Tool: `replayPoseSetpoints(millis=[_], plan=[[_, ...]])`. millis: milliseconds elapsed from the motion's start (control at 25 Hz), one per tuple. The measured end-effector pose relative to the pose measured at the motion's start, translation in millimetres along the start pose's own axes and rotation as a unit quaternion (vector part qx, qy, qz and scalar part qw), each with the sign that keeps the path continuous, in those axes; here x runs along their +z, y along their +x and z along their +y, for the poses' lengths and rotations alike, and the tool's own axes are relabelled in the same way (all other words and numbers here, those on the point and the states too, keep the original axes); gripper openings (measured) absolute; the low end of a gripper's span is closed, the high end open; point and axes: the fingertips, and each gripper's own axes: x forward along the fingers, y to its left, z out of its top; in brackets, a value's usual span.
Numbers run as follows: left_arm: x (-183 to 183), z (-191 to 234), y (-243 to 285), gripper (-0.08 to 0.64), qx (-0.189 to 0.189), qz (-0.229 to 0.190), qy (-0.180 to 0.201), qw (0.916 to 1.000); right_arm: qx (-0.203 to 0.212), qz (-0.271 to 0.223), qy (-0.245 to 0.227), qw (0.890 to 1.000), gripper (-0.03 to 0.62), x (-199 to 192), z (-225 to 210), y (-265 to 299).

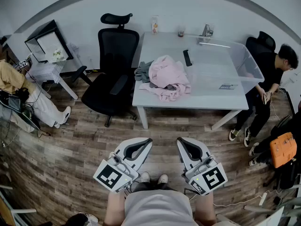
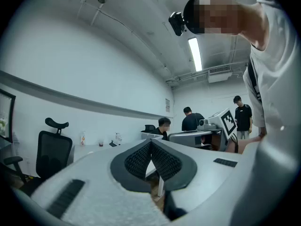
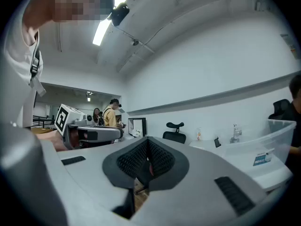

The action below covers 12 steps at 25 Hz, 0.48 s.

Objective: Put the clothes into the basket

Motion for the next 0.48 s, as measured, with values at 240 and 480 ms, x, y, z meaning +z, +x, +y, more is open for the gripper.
replayPoseSetpoints(millis=[240, 480], plan=[[-2.4, -7.5, 4.1, 0.005, 0.002, 0.004, -0.004, 1.0, 0.006, 0.002, 0.004, 1.0, 0.005, -1.9, -1.2, -5.7], [-0.9, -11.4, 5.0, 0.005, 0.011, 0.004, 0.002, 0.9999, 0.012, -0.014, 0.017, 1.0, 0.005, 1.4, -3.9, -7.4]])
